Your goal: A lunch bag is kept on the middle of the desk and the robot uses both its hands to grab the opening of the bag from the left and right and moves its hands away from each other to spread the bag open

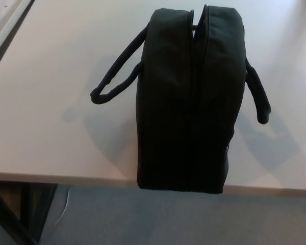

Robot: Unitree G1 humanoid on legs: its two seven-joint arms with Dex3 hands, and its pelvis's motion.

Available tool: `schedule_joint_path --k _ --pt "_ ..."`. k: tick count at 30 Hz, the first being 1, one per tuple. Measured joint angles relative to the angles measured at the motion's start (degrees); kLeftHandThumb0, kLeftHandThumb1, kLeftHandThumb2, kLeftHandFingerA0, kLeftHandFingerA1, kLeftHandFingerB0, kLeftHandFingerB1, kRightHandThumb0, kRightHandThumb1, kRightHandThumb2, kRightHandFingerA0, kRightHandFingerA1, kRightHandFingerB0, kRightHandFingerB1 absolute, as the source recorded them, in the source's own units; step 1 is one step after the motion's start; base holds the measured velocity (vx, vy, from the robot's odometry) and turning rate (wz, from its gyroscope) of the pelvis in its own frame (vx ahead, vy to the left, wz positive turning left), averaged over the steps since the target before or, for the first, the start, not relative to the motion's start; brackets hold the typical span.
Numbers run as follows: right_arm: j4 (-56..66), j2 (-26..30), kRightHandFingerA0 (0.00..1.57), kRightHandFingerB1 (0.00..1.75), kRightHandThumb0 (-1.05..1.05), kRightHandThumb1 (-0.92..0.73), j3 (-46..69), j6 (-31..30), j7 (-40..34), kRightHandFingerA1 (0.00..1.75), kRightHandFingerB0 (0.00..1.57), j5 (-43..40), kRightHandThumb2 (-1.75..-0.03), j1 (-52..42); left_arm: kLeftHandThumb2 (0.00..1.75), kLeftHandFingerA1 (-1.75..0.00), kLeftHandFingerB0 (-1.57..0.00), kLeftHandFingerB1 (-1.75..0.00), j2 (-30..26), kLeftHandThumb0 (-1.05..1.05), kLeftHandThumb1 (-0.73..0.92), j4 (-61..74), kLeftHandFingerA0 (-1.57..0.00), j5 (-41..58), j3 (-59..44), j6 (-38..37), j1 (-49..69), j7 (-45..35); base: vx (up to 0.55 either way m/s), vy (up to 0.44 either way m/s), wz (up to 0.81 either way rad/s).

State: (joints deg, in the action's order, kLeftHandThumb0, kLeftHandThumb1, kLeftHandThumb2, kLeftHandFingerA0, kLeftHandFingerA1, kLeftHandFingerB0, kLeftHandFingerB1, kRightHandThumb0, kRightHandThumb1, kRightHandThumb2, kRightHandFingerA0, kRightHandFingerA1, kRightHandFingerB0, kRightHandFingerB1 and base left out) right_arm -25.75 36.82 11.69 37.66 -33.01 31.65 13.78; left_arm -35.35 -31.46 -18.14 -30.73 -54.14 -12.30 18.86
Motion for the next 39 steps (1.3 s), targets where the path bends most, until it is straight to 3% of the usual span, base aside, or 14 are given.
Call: schedule_joint_path --k 2,7,10,11,16,17,18,19,21,23,31,32,33,39 --pt "-4.69 1.69 0.3 0.36 -0.37 -0.51 -2.71 0.02 -0.14 0.38 0.26 1.22 -0.64 5.77 0.55 -0.36 -0.39 -0.32 -1.63 0.05 0.51 -1.7 -0.52 -1.83 2.61 -0.83 -3.83 0.71 0.0 0.0 0.0" --pt "-11.44 2.49 0.31 0.35 -0.34 -0.53 -8.57 -0.03 0.08 0.37 0.28 3.48 -0.63 16.63 0.56 -0.34 -0.33 -0.32 -2.56 -0.07 0.53 -4.12 -0.47 -5.91 8.91 -1.63 -10.64 2.48 0.0 0.0 0.0" --pt "-15.05 2.49 0.31 0.36 -0.4 -0.5 -12.3 -0.08 0.26 0.39 0.24 4.93 -0.66 22.37 0.54 -0.34 -0.4 -0.33 -2.57 0.02 0.5 -4.98 -0.48 -8.71 13.18 -1.88 -13.76 3.83 0.0 0.0 0.0" --pt "-16.13 2.48 0.31 0.36 -0.38 -0.5 -13.49 -0.11 0.29 0.38 0.26 5.4 -0.64 23.99 0.54 -0.35 -0.33 -0.33 -2.56 -0.03 0.49 -5.14 -0.48 -9.53 14.48 -1.92 -14.64 4.22 0.0 0.0 0.0" --pt "-21.05 2.07 0.3 0.35 -0.36 -0.52 -19.47 -0.36 0.32 0.36 0.27 8.04 -0.64 31.18 0.56 -0.36 -0.32 -0.33 -2.27 -0.13 0.54 -5.25 -0.51 -13.47 20.79 -2.0 -18.43 5.89 0.0 0.0 0.0" --pt "-22.15 1.85 0.31 0.35 -0.34 -0.52 -20.81 -0.45 0.34 0.36 0.28 8.61 -0.63 32.65 0.86 -0.56 -0.18 -0.51 -2.07 -0.07 0.37 -5.25 -0.33 -14.33 22.21 -2.0 -19.17 6.31 0.0 0.0 0.0" --pt "-23.08 1.61 0.31 0.35 -0.34 -0.52 -22.01 -0.51 0.41 0.36 0.28 9.04 -0.63 33.97 0.86 -0.56 -0.18 -0.51 -1.84 -0.07 0.37 -5.25 -0.33 -15.07 23.52 -2.0 -19.85 6.65 0.0 0.0 0.0" --pt "-24.13 1.33 0.36 0.31 -0.28 -0.55 -23.37 -0.54 0.54 0.33 0.3 9.53 -0.57 35.49 0.57 -0.35 -0.37 -0.35 -1.4 -0.1 0.51 -5.28 -0.45 -15.96 25.19 -2.02 -20.73 7.08 0.0 0.0 0.0" --pt "-26.01 0.73 0.32 0.36 -0.36 -0.49 -25.87 -0.57 0.79 0.4 0.23 10.47 -0.66 38.42 0.58 -0.35 -0.37 -0.33 -0.44 -0.07 0.59 -5.35 -0.48 -17.77 28.38 -2.04 -22.36 8.03 0.0 0.0 0.0" --pt "-27.71 0.06 0.39 0.3 -0.3 -0.56 -28.09 -0.58 1.01 0.35 0.27 11.24 -0.57 40.9 0.57 -0.34 -0.35 -0.33 0.43 -0.07 0.55 -5.43 -0.46 -19.56 31.38 -2.07 -23.96 8.97 0.0 0.0 0.0" --pt "-32.61 -2.76 0.36 0.32 -0.25 -0.54 -36.13 -0.72 1.28 0.35 0.3 14.19 -0.56 47.67 0.58 -0.35 -0.31 -0.33 3.59 -0.09 0.57 -5.41 -0.46 -26.14 42.01 -2.08 -29.59 13.27 0.0 0.0 0.0" --pt "-33.38 -3.55 0.3 0.35 -0.33 -0.53 -37.53 -0.7 1.36 0.36 0.28 14.76 -0.63 48.57 0.62 -0.38 -0.28 -0.34 4.08 -0.08 0.57 -5.39 -0.46 -27.59 44.01 -2.08 -30.84 14.18 0.0 0.0 0.0" --pt "-33.97 -4.07 0.35 0.31 -0.26 -0.56 -38.57 -0.7 1.43 0.34 0.29 15.2 -0.57 49.26 0.62 -0.38 -0.27 -0.34 4.29 -0.09 0.58 -5.39 -0.46 -28.66 45.5 -2.07 -31.72 14.85 0.0 0.0 0.0" --pt "-35.88 -6.19 0.39 0.31 -0.28 -0.56 -43.59 -0.62 1.68 0.35 0.29 17.18 -0.57 51.84 0.61 -0.36 -0.27 -0.34 5.17 -0.11 0.58 -5.4 -0.44 -33.94 52.24 -2.01 -36.21 19.08 0.0 0.0 0.0"
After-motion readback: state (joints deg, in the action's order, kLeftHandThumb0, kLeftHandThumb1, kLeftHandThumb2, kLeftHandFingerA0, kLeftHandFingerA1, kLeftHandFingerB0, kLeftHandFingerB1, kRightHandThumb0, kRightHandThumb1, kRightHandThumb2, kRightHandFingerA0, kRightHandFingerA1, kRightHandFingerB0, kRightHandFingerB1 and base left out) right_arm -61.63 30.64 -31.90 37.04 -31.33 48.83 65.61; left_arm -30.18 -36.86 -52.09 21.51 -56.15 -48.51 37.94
